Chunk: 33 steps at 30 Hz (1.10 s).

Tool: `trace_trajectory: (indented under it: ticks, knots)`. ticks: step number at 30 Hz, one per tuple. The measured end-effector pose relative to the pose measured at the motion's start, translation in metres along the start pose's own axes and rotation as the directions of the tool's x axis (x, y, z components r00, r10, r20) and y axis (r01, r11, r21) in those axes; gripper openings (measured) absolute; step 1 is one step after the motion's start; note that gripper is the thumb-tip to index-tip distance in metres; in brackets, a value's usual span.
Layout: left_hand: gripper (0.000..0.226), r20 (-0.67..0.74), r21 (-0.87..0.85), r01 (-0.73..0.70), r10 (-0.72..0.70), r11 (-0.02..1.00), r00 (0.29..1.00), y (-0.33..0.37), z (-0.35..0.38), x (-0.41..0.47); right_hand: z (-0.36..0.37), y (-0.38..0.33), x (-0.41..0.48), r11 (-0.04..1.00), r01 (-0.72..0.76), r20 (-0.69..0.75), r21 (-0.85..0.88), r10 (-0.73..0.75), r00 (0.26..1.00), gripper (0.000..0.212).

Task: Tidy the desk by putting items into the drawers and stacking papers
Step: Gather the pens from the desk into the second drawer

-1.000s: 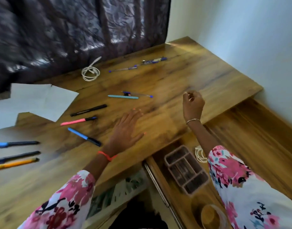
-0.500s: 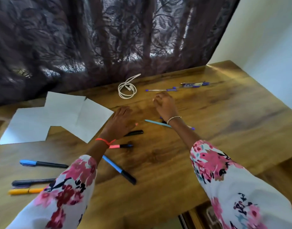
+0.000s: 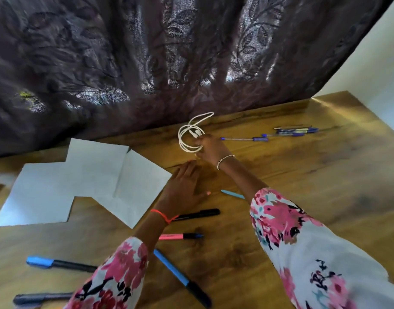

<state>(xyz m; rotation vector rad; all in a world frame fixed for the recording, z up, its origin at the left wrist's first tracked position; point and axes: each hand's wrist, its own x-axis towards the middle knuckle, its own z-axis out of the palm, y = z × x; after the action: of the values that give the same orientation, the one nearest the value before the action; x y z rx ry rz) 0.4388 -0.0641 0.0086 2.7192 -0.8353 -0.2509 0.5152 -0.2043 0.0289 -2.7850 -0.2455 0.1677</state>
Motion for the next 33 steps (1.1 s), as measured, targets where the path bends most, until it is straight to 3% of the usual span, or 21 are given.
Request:
trace_trajectory:
  ticks: [8,13,16,21,25,29,33]
  knots:
    - [0.077,0.019,-0.059,0.015,-0.014,0.998,1.000,0.001,-0.001,-0.003,-0.009,-0.001,-0.013,0.996,0.030,-0.058,-0.087,-0.035,0.998,0.027]
    - [0.081,-0.032,-0.087,0.042,-0.045,0.995,0.998,0.011,-0.005,-0.004,-0.027,0.009,-0.063,0.964,0.200,-0.251,-0.174,-0.240,0.938,0.020]
    - [0.086,-0.051,-0.099,0.052,-0.057,0.994,0.997,0.028,-0.007,-0.004,-0.035,0.027,-0.104,0.936,0.227,-0.320,-0.269,-0.309,0.896,0.015]
    - [0.078,-0.165,-0.099,-0.035,0.018,0.994,0.986,0.082,0.000,0.003,-0.048,0.079,-0.197,0.950,0.123,-0.444,-0.287,-0.245,0.862,0.016]
    - [0.078,-0.184,-0.171,-0.191,0.159,0.966,0.970,0.157,0.014,0.004,-0.052,0.119,-0.291,0.955,-0.047,-0.576,-0.294,-0.138,0.806,0.021]
    - [0.082,-0.143,-0.150,-0.431,0.412,0.890,0.900,0.242,0.044,-0.016,-0.048,0.156,-0.391,0.911,-0.283,-0.676,-0.301,0.005,0.737,0.017]
    - [0.071,-0.087,-0.148,-0.637,0.632,0.757,0.771,0.306,0.082,-0.056,-0.034,0.180,-0.486,0.876,-0.420,-0.724,-0.235,0.131,0.678,0.016]
